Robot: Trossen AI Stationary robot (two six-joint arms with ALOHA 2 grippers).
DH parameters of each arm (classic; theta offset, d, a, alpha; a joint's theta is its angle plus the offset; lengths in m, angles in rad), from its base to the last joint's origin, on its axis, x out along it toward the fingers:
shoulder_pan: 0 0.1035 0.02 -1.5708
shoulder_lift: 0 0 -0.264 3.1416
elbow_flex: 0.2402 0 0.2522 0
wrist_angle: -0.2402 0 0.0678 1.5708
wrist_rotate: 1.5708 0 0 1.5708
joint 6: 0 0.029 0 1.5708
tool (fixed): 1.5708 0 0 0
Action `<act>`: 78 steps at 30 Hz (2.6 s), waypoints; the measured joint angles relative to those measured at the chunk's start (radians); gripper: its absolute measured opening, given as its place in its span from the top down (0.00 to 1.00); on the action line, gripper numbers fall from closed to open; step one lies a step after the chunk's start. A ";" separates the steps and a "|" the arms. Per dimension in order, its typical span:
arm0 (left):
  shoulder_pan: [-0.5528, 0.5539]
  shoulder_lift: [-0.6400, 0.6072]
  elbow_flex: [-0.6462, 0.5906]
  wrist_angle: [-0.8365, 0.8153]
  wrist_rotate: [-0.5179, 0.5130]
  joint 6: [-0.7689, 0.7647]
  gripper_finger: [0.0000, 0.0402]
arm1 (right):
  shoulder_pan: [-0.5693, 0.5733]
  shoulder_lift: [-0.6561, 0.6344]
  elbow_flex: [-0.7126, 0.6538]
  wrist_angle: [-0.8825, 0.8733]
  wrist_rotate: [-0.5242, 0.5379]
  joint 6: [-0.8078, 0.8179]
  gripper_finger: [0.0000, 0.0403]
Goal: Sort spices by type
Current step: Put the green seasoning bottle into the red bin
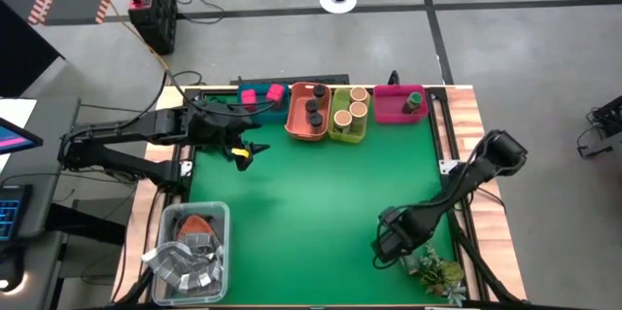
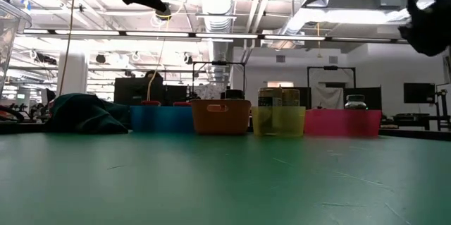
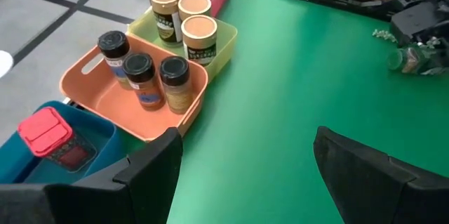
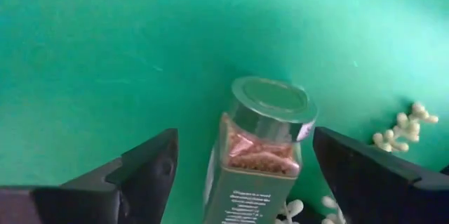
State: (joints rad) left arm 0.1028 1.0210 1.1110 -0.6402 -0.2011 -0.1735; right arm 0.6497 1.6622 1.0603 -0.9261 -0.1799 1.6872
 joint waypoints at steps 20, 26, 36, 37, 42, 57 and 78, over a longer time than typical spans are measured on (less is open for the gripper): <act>0.000 0.000 0.000 0.003 0.008 0.012 0.24 | 0.008 0.029 -0.015 -0.010 0.103 -0.070 0.32; 0.000 0.000 0.000 0.003 0.006 0.012 0.24 | -0.011 0.025 -0.041 -0.002 0.100 -0.095 0.48; 0.000 0.000 0.000 0.003 -0.022 0.013 0.24 | -0.064 0.005 -0.045 -0.031 0.125 -0.171 0.81; 0.000 0.000 0.000 0.004 -0.023 0.013 0.24 | -0.070 -0.005 -0.045 -0.040 0.132 -0.180 0.82; 0.000 0.000 0.000 0.003 -0.011 0.013 0.24 | -0.121 -0.093 -0.030 -0.052 0.130 -0.332 0.83; 0.000 0.000 0.000 0.001 0.003 0.004 0.24 | 0.154 -0.234 0.029 -0.072 0.150 -0.952 0.20; 0.000 0.000 0.000 0.002 -0.007 -0.015 0.24 | 0.150 -0.233 -0.156 0.121 0.184 -1.033 0.18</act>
State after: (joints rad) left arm 0.1026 1.0210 1.1110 -0.6380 -0.2085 -0.1889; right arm 0.7995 1.4288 0.9043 -0.8049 0.0040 0.6541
